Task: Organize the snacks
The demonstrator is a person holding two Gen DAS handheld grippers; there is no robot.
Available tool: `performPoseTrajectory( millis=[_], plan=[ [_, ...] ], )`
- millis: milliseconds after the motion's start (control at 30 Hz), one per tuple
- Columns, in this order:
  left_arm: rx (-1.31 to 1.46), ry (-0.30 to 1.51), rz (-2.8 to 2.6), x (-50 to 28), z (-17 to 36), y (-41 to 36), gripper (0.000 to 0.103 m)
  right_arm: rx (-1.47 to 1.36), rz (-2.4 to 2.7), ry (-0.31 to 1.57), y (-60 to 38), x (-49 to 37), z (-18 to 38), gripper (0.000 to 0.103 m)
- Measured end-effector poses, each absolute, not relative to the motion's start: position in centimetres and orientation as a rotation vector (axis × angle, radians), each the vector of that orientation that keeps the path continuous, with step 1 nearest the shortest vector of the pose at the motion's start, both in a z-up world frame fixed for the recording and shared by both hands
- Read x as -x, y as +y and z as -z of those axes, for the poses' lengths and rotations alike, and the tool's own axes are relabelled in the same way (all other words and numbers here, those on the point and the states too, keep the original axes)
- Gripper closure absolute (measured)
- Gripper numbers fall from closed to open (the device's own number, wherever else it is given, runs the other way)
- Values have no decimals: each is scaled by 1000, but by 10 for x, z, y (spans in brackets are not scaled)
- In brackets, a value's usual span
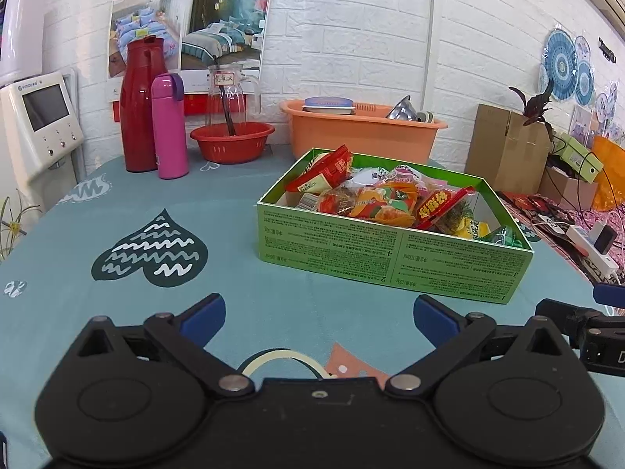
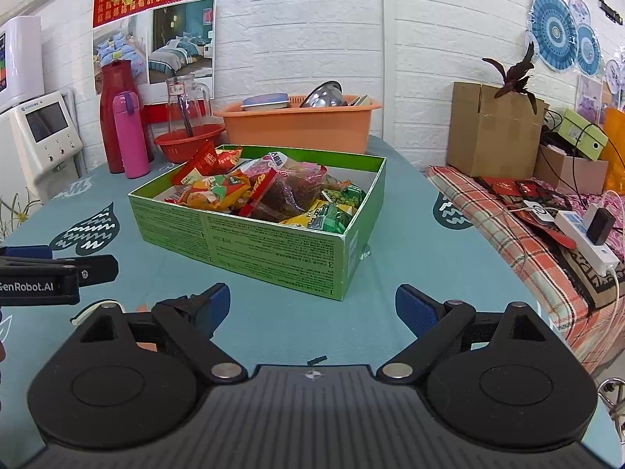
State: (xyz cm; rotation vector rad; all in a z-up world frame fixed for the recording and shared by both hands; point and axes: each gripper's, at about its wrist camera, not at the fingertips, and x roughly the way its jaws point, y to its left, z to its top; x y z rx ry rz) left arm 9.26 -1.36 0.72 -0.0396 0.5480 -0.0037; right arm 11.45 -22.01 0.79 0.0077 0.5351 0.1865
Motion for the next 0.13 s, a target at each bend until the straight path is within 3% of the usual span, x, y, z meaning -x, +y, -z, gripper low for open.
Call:
performPoseTrajectory(
  millis=[133],
  plan=[
    [37, 543, 2, -92, -10, -15, 0, -4, -187, 533, -220, -114, -8, 0]
  ],
)
